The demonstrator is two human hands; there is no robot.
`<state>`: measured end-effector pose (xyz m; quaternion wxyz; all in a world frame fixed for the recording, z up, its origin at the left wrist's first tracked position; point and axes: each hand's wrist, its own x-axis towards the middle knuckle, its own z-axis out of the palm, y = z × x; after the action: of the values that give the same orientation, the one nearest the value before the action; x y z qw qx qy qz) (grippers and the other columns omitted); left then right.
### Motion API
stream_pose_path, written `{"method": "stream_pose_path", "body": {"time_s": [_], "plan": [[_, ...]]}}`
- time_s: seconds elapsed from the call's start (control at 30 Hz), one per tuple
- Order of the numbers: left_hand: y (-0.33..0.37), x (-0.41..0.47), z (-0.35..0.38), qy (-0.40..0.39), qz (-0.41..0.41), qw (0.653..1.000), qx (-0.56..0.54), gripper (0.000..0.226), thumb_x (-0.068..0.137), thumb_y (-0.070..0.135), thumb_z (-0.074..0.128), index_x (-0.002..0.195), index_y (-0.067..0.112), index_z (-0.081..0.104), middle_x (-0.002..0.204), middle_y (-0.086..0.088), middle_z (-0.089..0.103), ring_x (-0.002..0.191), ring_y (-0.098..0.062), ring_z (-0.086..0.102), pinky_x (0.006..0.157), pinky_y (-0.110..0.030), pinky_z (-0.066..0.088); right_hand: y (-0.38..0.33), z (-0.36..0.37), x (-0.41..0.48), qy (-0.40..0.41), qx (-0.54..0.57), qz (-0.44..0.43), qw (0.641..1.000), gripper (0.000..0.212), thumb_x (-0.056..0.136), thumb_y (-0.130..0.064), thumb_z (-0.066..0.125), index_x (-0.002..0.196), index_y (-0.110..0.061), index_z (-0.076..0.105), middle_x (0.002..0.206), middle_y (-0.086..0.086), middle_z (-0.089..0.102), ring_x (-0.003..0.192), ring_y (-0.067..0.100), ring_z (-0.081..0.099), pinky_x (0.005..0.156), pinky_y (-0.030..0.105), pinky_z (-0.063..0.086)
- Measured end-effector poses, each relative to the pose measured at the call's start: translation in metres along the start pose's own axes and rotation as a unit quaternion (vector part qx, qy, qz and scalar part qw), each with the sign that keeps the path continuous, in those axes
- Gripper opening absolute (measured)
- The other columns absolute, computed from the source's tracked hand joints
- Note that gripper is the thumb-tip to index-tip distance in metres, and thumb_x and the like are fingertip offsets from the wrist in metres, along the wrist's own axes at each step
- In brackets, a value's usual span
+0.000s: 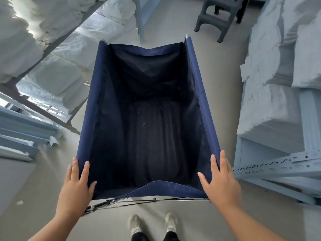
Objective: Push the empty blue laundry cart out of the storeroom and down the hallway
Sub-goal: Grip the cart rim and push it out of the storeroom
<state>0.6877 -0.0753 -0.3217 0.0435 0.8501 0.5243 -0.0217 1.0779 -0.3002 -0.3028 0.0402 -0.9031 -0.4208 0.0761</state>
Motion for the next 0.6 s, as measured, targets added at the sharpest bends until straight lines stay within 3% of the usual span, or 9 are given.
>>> {"method": "stream_pose_path", "body": {"time_s": [0.27,0.6], "plan": [[0.002,-0.028,0.001,0.001,-0.021,1.000,-0.004,0.086,0.071,0.017,0.084,0.143,0.004,0.041,0.154,-0.029,0.027,0.137,-0.048,0.031,0.087,-0.063,0.052,0.004,-0.001,-0.010,-0.005,-0.011,-0.014,1.000,0.079,0.082,-0.049,0.074,0.145,-0.008,0.051,0.161,0.015,0.035,0.136,0.035,0.052,0.070,0.044,0.062],[0.005,-0.070,0.002,-0.006,-0.052,0.998,-0.031,0.083,0.072,0.015,0.083,0.143,0.004,0.042,0.155,-0.028,0.029,0.137,-0.050,0.034,0.085,-0.061,0.054,0.010,0.001,-0.026,-0.015,-0.024,-0.037,0.999,0.079,0.083,-0.051,0.071,0.146,-0.010,0.048,0.162,0.013,0.031,0.137,0.036,0.049,0.065,0.045,0.062]]}}
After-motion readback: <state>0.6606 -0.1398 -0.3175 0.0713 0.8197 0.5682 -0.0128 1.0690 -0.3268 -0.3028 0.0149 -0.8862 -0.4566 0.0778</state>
